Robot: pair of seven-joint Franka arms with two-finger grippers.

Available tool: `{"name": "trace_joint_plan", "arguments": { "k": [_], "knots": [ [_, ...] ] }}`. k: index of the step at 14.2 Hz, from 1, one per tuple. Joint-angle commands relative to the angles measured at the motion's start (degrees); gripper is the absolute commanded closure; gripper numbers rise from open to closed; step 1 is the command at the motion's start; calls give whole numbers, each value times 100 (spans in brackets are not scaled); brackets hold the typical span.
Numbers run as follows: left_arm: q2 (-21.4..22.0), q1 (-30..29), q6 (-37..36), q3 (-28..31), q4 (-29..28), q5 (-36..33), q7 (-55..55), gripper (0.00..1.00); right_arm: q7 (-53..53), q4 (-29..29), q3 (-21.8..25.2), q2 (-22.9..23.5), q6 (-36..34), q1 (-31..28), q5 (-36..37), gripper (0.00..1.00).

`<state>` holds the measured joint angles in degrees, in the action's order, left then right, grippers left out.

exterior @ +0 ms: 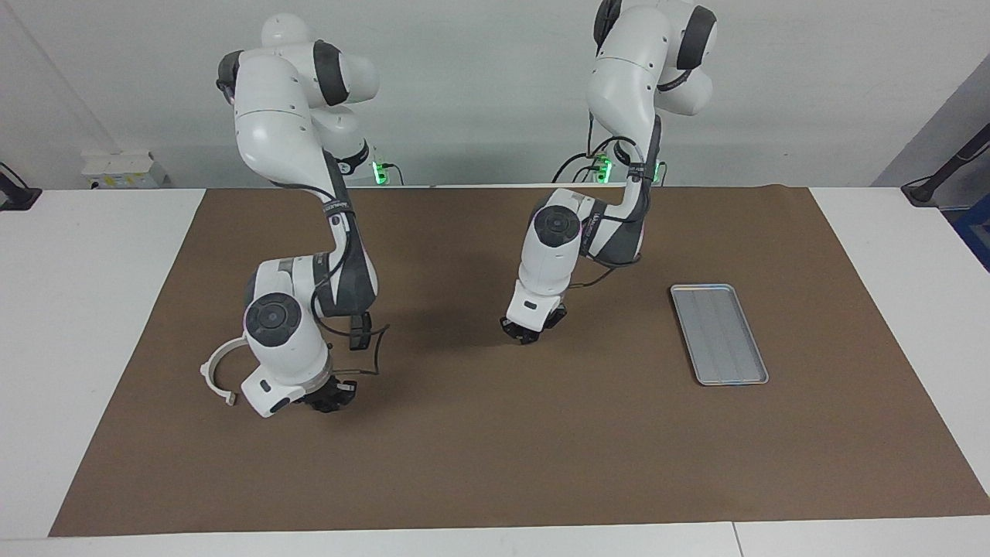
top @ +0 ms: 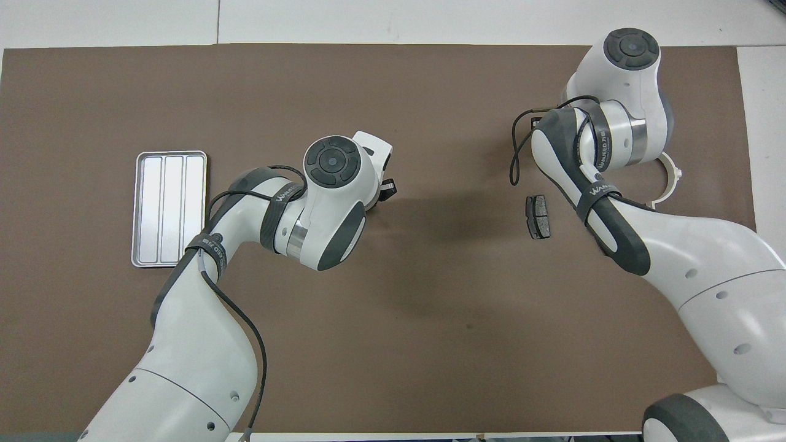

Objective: Place bearing gear from tray to pile

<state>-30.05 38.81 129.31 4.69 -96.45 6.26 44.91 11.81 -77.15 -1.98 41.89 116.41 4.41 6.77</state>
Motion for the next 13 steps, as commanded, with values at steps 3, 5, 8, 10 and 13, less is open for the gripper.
{"name": "trace_joint_plan", "arguments": {
  "k": [3,5,8,10,13],
  "knots": [
    [16,127,147,111,-154,-46,-17,100,-188,-204,-83,-14,233,-142,-236,75],
    [25,161,173,120,-216,-46,-17,100,-144,-204,-83,-23,233,-142,-343,4],
    [25,162,200,120,-234,-46,-17,96,-117,-187,-83,-67,128,-116,-360,0],
    [34,171,191,120,-234,-46,-9,48,-109,-108,-66,-128,-195,-37,-369,0],
    [77,144,-97,164,-76,-28,18,0,110,85,-22,-260,-925,165,-570,0]
  ]
}}
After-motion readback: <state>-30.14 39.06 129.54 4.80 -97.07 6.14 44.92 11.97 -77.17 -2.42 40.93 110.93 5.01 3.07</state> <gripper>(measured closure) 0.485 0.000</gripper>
